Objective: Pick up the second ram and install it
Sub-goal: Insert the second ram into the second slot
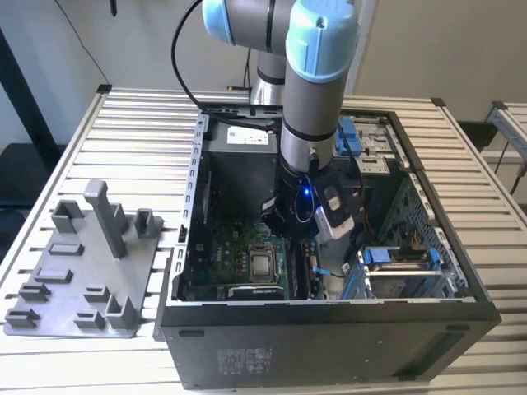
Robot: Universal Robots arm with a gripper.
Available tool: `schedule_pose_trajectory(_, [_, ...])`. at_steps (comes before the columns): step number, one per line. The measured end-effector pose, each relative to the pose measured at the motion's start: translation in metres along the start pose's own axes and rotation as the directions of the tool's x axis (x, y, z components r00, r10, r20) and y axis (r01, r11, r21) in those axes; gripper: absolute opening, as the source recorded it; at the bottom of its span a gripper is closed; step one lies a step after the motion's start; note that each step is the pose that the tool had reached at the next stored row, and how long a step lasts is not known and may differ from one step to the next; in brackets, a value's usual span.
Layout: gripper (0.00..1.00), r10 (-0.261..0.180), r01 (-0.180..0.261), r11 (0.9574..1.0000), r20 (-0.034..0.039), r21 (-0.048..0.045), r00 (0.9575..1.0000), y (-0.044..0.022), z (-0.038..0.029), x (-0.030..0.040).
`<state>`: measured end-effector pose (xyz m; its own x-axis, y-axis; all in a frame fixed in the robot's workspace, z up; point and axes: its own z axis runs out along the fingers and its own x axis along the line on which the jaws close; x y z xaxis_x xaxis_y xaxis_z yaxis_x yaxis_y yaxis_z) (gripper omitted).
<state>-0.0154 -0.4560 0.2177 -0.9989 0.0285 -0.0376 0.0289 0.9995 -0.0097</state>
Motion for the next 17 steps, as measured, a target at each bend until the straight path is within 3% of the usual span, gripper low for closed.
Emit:
schedule_pose_trajectory(7, [0.14, -0.021, 0.021, 0.9998, 0.0002, -0.0006, 0.9998, 0.0000, 0.0003, -0.0013])
schedule_pose_trajectory(12, [0.14, -0.021, 0.021, 0.9998, 0.0000, -0.0014, 0.9998, 0.0000, 0.0054, -0.0012])
schedule_pose_trajectory(17, [0.14, -0.021, 0.021, 0.9998, -0.0001, -0.0012, 0.9998, -0.0001, 0.0057, -0.0012])
